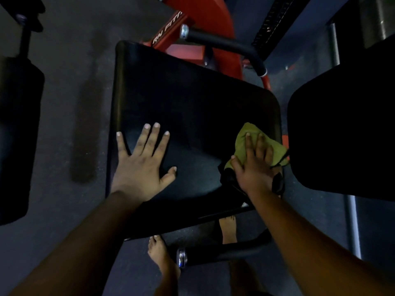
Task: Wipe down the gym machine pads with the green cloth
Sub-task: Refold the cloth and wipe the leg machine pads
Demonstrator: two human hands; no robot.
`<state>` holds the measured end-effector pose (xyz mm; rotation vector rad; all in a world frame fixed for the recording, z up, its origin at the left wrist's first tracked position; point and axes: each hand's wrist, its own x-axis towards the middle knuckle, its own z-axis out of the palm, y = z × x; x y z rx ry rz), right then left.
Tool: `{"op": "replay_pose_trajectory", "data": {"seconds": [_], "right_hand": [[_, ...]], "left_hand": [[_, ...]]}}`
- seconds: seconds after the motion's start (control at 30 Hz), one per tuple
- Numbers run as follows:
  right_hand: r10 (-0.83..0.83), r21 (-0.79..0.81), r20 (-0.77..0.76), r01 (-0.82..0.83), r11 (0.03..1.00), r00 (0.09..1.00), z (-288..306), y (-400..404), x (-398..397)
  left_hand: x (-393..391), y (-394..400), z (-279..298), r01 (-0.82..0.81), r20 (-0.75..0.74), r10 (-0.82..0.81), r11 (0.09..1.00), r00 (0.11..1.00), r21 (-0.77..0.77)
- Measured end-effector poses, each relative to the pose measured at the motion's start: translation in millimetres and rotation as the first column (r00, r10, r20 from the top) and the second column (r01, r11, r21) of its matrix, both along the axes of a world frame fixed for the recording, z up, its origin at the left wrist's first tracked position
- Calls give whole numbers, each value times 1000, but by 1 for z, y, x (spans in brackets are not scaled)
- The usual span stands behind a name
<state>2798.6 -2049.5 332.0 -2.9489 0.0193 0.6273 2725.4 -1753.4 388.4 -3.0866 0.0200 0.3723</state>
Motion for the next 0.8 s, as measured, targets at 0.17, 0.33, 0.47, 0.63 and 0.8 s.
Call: {"op": "replay_pose_trajectory", "data": {"seconds": [0.17, 0.33, 0.47, 0.63, 0.8], "right_hand": [[454, 164, 8, -449, 878, 891, 21, 32, -58], [-58, 57, -52, 61, 997, 997, -8, 0, 71], [-52, -5, 3, 52, 999, 999, -2, 22, 46], [224, 22, -98, -223, 974, 970, 19, 14, -35], [-193, 21, -34, 194, 981, 981, -5, 43, 104]], "left_hand": [[0, -1, 4, -14, -7, 14, 1000, 1000, -8], [1, 1, 1, -16, -5, 16, 1000, 1000, -27], [2, 0, 2, -23, 0, 23, 999, 1000, -43], [2, -3, 6, -27, -39, 26, 999, 999, -32], [3, -2, 1, -12, -37, 13, 1000, 999, 13]]}}
